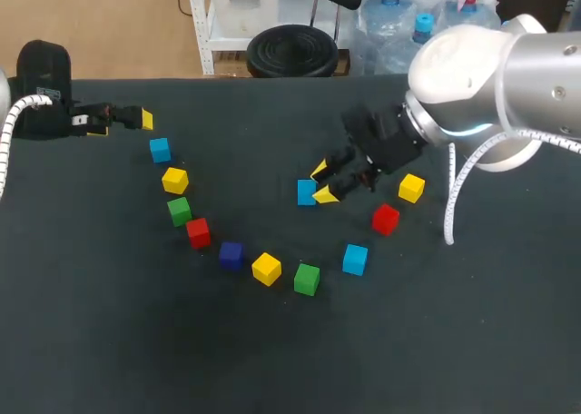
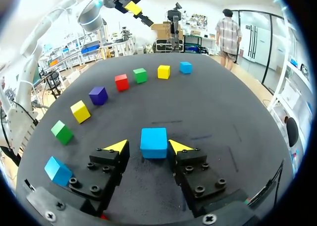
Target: Place the blue cubes, place green cubes on the blue cubes, place the yellow cubes on the green cubes, then place the red cubes on the yellow cubes, and place purple cube on the red cubes.
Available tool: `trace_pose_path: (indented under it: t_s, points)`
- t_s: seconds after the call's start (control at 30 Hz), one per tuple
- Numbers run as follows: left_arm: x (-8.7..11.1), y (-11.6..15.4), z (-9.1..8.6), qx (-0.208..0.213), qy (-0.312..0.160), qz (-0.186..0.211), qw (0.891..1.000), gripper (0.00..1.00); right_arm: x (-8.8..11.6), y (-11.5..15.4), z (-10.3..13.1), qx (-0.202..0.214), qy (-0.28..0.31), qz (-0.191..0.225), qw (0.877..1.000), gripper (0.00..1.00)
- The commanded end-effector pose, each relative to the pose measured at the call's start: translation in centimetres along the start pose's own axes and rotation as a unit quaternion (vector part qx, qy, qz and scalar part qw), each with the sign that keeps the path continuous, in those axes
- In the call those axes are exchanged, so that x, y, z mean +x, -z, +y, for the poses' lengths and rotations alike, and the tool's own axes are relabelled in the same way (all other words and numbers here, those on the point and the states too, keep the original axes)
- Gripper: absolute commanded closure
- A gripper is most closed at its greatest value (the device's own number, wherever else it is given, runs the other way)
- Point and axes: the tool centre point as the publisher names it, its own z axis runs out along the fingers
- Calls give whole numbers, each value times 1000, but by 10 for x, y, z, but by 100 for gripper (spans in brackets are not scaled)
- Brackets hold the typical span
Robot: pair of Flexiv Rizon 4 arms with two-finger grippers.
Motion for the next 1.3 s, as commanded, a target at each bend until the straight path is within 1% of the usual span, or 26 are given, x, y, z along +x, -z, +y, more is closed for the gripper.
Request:
trace_pose_path:
  t_s: [0.03,0.07,0.17,0.2,0.3,0.43,0.53,0.67,0.73,0.83,0.93,1.13,1.3]
  points:
    - [-1,0,-1,-3,1,3,1000,0,0,4,4,6,0,2,1000,50]
    - [-1,0,-1,-3,1,3,1000,0,1,5,4,9,1,3,1000,50]
    - [-1,0,-1,-3,1,3,1000,0,0,15,3,19,-2,1,1000,44]
    - [-1,0,-1,-3,1,3,1000,0,0,19,3,25,-4,0,1000,38]
    - [-1,0,-1,-3,1,3,1000,0,1,31,4,37,-8,-2,999,31]
    - [-1,0,-1,-3,1,3,1000,0,1,49,9,54,-7,-4,999,31]
    - [-1,0,-1,-3,1,3,1000,0,5,64,17,68,-18,-6,998,32]
    - [-1,0,-1,-3,1,3,1000,0,9,81,31,97,-40,-7,994,31]
    - [-1,0,-1,-3,1,3,1000,0,10,88,38,121,-47,-3,992,30]
    - [-1,0,-1,-3,1,3,1000,0,10,99,48,146,-63,-9,987,33]
    - [-1,0,-1,-3,1,3,1000,0,10,108,61,162,-74,-16,984,31]
    - [-1,0,-1,-3,1,3,1000,0,17,117,90,201,-67,-7,977,27]
    - [-1,0,-1,-3,1,3,1000,0,28,114,109,212,-71,-3,975,22]
